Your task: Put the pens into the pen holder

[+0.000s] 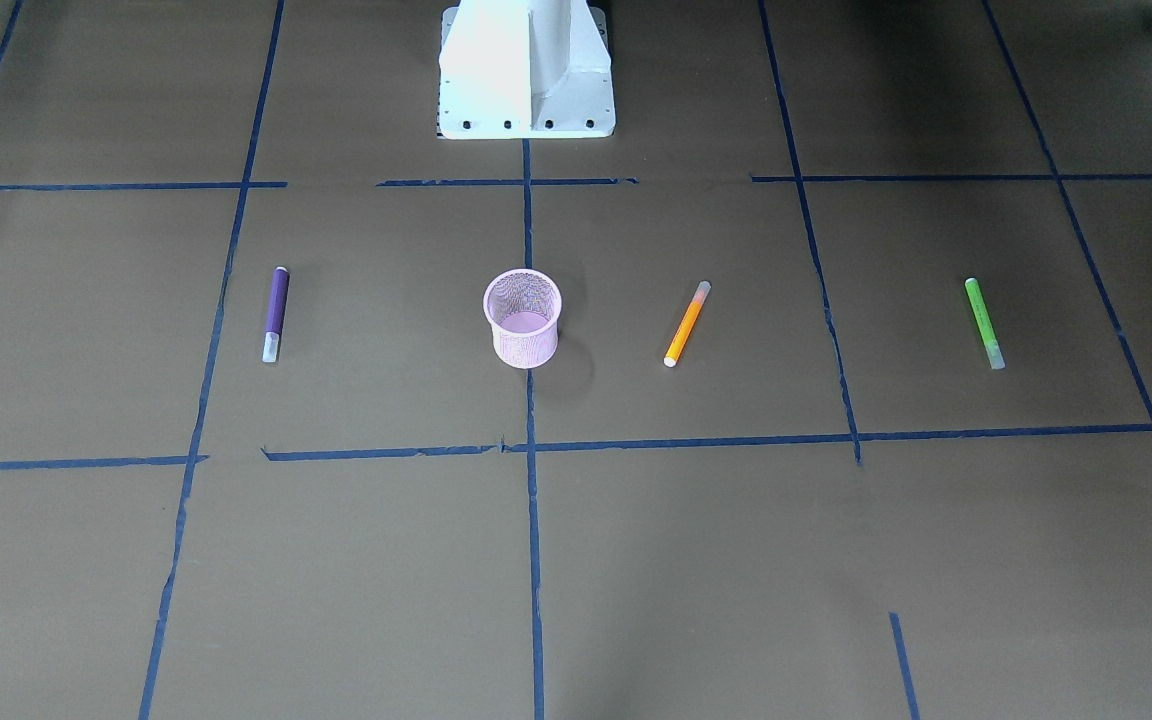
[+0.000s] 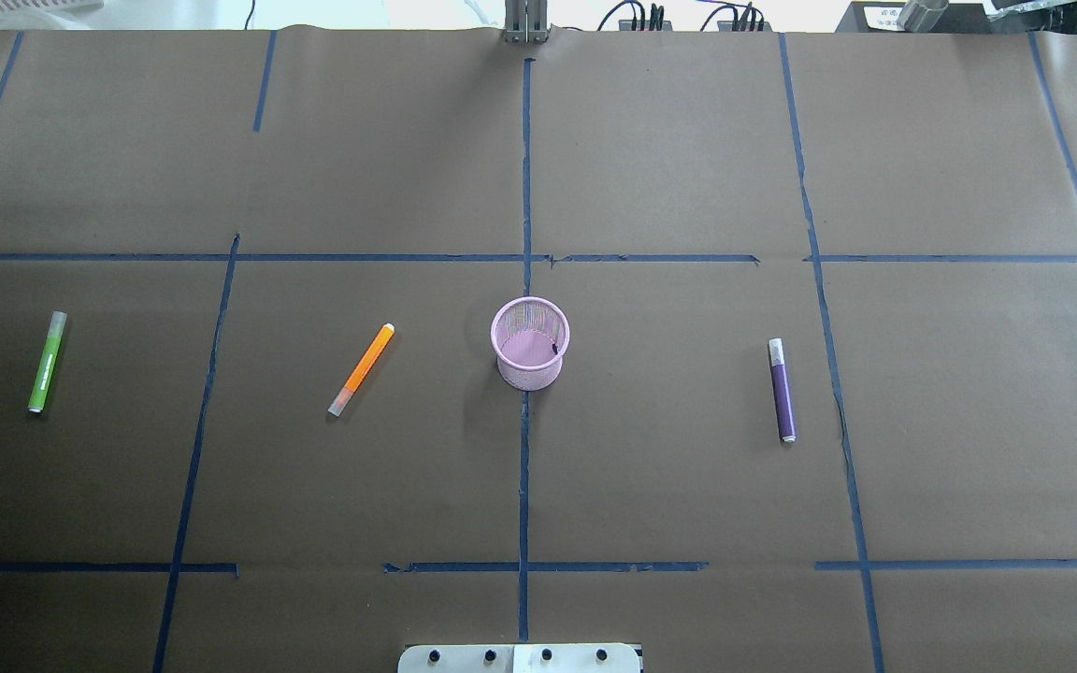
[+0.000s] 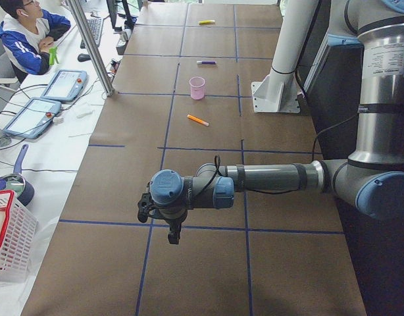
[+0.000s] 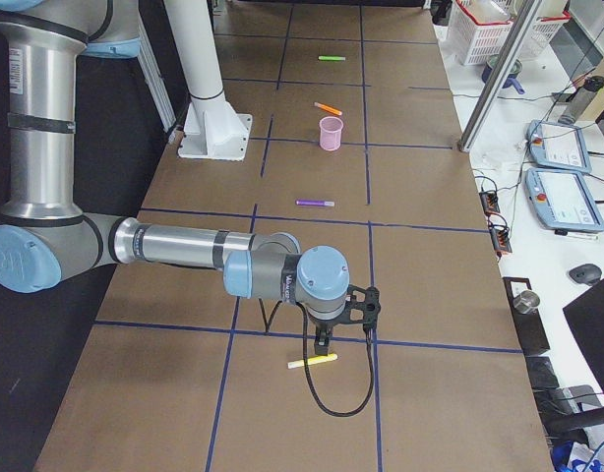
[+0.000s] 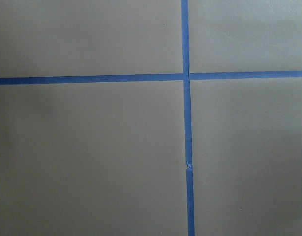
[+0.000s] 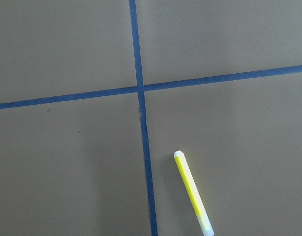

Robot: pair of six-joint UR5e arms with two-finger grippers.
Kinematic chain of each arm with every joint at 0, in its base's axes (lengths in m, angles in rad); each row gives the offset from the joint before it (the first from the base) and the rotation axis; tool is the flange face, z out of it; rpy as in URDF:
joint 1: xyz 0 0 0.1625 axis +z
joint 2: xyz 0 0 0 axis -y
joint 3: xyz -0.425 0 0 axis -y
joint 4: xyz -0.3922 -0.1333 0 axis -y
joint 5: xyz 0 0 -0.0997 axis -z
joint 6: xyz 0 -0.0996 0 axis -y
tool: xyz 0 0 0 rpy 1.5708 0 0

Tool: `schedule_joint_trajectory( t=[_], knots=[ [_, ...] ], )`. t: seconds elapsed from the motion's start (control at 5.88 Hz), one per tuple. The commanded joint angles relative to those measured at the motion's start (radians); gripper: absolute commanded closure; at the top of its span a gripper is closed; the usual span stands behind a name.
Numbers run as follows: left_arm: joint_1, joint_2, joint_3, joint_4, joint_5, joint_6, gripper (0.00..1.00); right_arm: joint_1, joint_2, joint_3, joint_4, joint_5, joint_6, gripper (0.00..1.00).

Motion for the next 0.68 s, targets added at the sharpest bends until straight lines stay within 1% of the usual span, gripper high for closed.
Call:
schedule_joint_trajectory(
  t=[0.0,0.51],
  knots=[
    [0.0,0.0,0.0,0.0,0.0,0.0,0.0,-0.001,0.0,-0.005,-0.001,-0.009,0.006,0.0],
    [0.0,0.0,0.0,0.0,0.002,-0.002,0.0,-0.001,-0.001,-0.007,0.002,-0.009,-0.002,0.0]
  ],
)
